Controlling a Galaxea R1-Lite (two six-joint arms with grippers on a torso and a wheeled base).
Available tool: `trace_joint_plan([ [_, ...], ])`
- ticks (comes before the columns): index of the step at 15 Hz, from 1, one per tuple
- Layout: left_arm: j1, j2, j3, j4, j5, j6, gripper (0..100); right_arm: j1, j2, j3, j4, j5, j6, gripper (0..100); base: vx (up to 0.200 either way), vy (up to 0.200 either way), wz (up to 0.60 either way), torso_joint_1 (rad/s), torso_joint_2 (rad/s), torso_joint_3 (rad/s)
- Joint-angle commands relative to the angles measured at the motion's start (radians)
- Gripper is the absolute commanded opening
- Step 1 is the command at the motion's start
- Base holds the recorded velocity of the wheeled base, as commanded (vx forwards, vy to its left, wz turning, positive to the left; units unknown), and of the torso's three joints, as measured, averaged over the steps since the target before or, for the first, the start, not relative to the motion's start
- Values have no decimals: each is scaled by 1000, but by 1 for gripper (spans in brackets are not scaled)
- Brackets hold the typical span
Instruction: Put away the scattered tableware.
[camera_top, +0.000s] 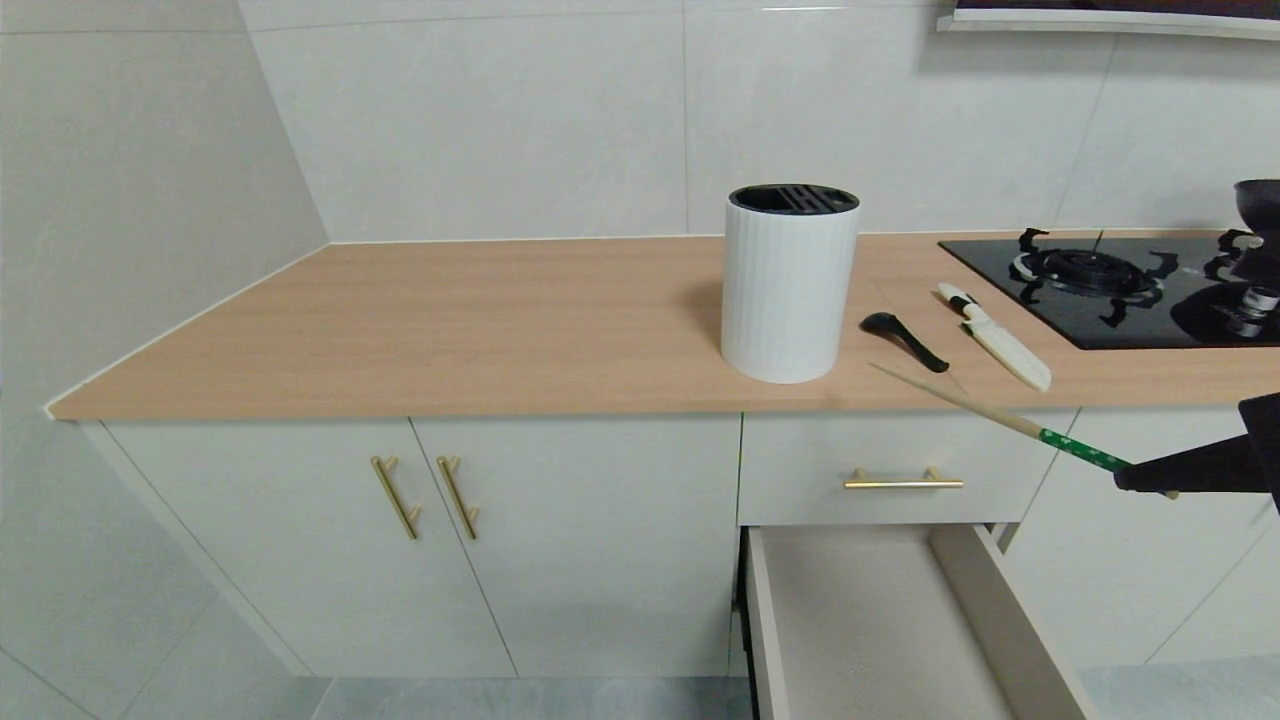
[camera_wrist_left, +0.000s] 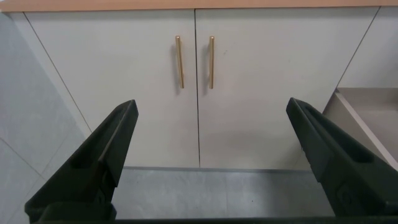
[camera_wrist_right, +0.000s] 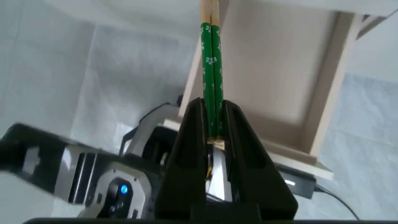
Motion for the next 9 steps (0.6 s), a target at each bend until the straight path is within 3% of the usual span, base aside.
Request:
trace_joint_plan([
  [1,0,0,0,0,0,0,100,0,8,21,-1,4,-17,0,0,0,0,0,0,0],
  [9,0,0,0,0,0,0,100,22,105,80,-1,5,-62,0,0,0,0,0,0,0],
])
